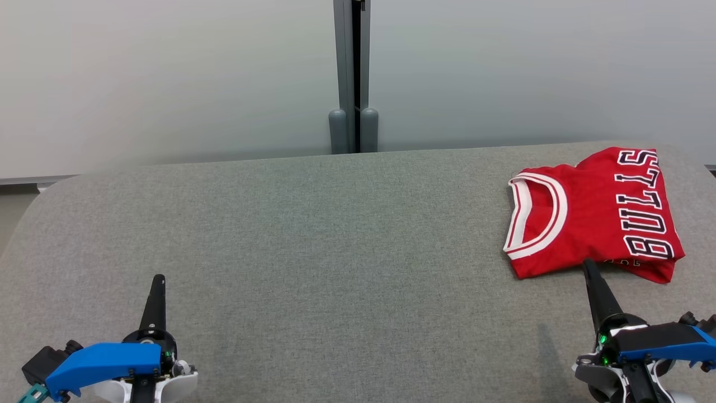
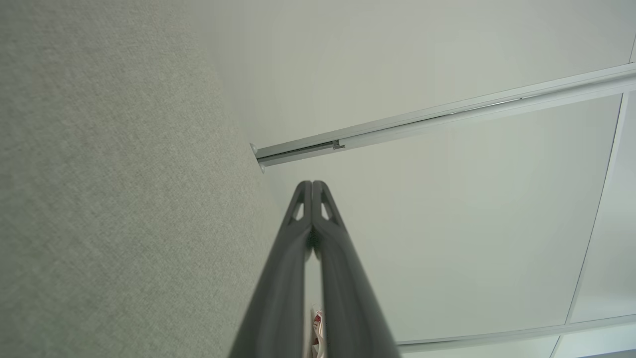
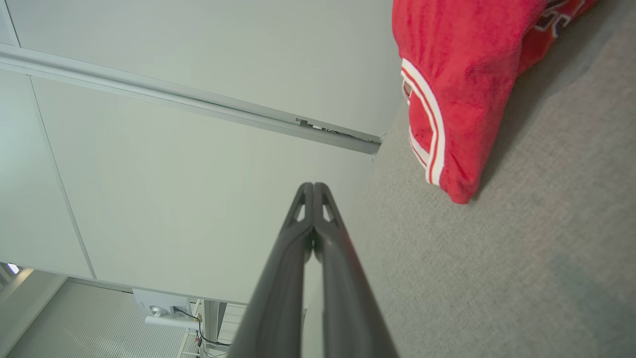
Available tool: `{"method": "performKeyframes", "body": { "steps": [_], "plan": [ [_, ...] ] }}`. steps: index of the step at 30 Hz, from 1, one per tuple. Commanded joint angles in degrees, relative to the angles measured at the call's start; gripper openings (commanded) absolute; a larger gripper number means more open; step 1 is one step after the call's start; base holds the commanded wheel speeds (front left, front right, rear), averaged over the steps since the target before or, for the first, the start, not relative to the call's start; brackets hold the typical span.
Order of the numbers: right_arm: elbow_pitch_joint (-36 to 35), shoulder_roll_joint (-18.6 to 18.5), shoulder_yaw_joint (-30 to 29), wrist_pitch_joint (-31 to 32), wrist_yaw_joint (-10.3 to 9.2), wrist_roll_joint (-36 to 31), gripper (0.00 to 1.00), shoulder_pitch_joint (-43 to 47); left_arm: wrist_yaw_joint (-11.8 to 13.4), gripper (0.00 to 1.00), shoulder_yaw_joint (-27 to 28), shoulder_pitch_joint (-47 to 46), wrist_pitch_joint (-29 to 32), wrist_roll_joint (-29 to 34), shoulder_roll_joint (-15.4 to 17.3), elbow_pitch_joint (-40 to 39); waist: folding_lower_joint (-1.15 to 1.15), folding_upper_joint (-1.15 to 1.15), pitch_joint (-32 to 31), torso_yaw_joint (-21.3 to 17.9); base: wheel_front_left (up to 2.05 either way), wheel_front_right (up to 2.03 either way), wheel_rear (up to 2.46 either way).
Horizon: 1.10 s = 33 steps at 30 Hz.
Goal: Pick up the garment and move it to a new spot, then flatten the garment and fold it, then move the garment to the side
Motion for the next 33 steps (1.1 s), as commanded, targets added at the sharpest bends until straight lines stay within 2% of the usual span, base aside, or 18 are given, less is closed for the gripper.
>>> {"method": "performKeyframes", "body": {
  "steps": [1, 33],
  "plan": [
    [-0.7, 0.1, -0.4, 0.5, 0.02, 1.4, 0.0, 0.4, -0.5, 0.0, 0.4, -1.1, 0.4, -1.3, 0.1, -0.6, 0.0, 0.0, 0.0, 0.0, 0.0, 0.0, 0.0],
    [-2.4, 1.0, -2.4, 4.0, 0.02, 14.0, 0.0, 1.3, -0.6, 0.0, 1.4, -1.9, 3.9, -14.4, 0.1, -1.8, 0.0, 0.0, 0.3, 0.7, 0.0, 0.0, 0.0]
  ]
}}
